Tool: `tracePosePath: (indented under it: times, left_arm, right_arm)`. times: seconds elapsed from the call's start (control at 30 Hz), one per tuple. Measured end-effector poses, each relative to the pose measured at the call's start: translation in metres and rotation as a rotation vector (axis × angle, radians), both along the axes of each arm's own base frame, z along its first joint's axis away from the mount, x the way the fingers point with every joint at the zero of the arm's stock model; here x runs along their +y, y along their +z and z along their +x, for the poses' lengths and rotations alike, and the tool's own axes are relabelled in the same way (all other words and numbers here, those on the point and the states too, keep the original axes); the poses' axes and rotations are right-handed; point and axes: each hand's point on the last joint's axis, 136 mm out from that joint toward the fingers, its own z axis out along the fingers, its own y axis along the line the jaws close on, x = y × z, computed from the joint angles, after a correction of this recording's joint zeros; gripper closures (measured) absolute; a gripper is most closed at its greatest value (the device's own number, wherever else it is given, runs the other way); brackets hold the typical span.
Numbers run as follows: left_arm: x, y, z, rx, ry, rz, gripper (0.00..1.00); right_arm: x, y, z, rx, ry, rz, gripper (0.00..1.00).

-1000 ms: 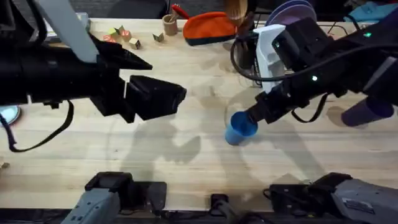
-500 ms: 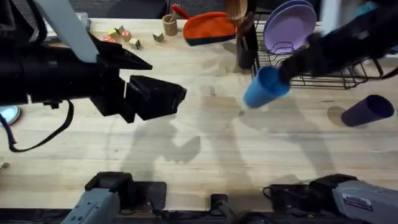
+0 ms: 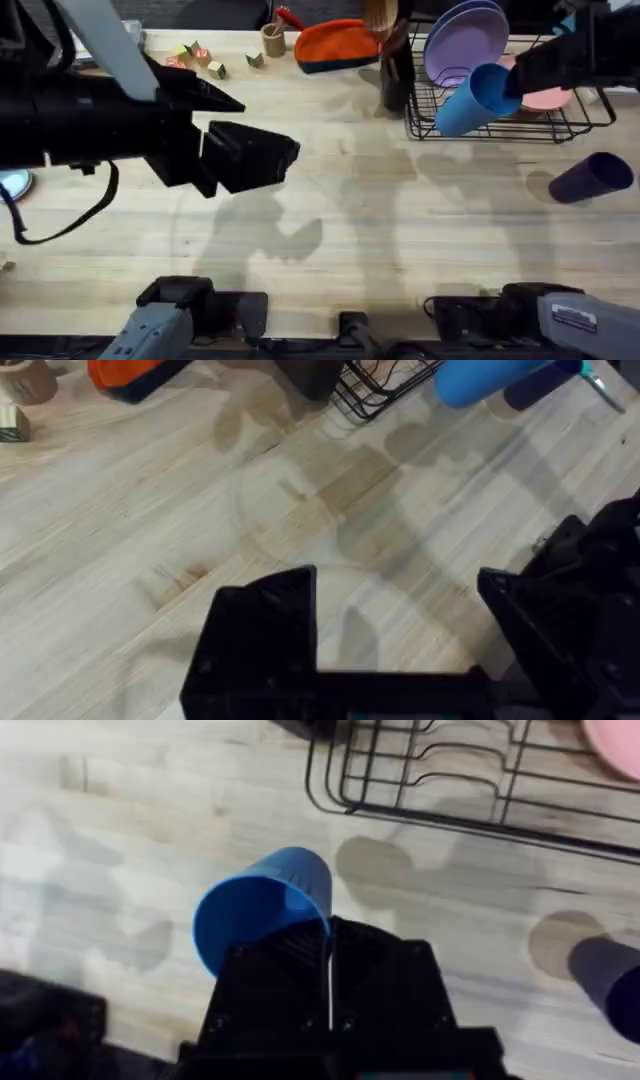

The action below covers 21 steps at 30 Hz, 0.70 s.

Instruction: Pick up the cup on the table and put them onto the rack.

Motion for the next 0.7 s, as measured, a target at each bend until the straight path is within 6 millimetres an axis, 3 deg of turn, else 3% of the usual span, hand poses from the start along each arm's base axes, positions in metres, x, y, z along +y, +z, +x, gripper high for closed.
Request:
tracePosePath:
  times: [0.2,0.7]
  left_arm:
    - [0.000,0.001,0.003,-0.014,-0.001,0.006,0.007]
    - [0.000,-0.007,0.010,0.028,-0.002,0.007,0.007]
  right_arm:
    - [-0.014,0.007,0.033,-0.107,-0.048,-0.060,0.972]
    - [-0.021,-0.036,0.082,0.021,-0.155,-0.048,0.972]
